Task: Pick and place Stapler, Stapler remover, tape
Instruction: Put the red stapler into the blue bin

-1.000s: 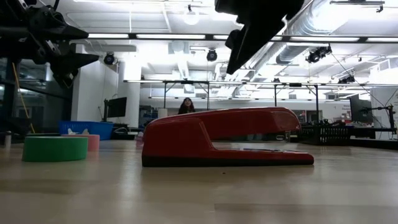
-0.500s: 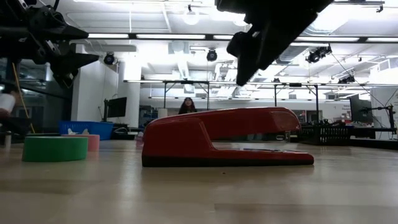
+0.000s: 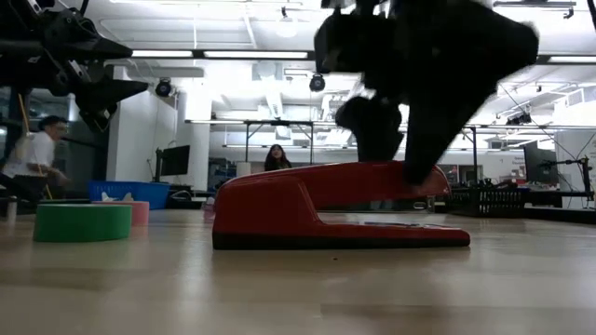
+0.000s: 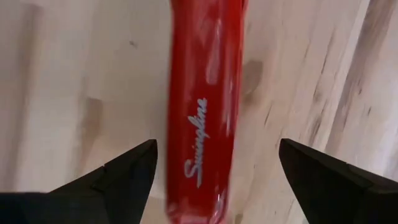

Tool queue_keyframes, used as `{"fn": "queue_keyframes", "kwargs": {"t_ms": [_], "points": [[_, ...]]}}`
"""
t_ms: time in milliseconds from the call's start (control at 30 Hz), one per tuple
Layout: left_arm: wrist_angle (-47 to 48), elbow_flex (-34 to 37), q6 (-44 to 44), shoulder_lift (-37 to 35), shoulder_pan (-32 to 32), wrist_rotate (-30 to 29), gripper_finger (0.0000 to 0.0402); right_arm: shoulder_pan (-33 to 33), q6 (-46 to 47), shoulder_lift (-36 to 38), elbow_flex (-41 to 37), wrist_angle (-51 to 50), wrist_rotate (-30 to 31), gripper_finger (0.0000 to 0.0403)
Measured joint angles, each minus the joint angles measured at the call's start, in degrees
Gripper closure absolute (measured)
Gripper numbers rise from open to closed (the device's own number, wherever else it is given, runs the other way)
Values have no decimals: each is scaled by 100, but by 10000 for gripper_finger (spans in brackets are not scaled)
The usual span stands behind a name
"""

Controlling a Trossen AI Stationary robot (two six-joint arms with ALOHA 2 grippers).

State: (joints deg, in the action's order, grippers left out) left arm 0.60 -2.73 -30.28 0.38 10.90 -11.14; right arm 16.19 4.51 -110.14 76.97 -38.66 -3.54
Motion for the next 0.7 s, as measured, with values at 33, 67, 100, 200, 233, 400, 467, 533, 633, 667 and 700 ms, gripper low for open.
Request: {"fn": "queue_keyframes", "kwargs": {"t_ms": [33,67,100,200,233,400,467,533,633,667,700], "points": [[0,1,0,0,0,0,173,2,0,-74,0,-6,41,75],[0,1,0,0,0,0,173,2,-2,-137,0,-8,35,75],[1,0,-1,0,0,0,173,4,-2,-193,0,0,13,75],[2,1,-2,2,0,0,173,7,-2,-353,0,44,-77,75],[0,-1,0,2,0,0,173,16,-1,-407,0,42,-81,75],[0,0,-1,0,0,0,173,79,-34,-553,5,38,19,75],[1,1,-1,1,0,0,173,102,-46,-581,11,38,61,77],[0,1,0,2,0,0,173,122,-48,-592,13,38,147,80],[0,1,0,0,0,0,173,141,-70,-599,13,35,291,88],[0,1,0,0,0,0,173,142,-70,-600,11,30,328,91],[0,0,-1,1,0,0,173,150,-70,-600,11,22,354,94]]}}
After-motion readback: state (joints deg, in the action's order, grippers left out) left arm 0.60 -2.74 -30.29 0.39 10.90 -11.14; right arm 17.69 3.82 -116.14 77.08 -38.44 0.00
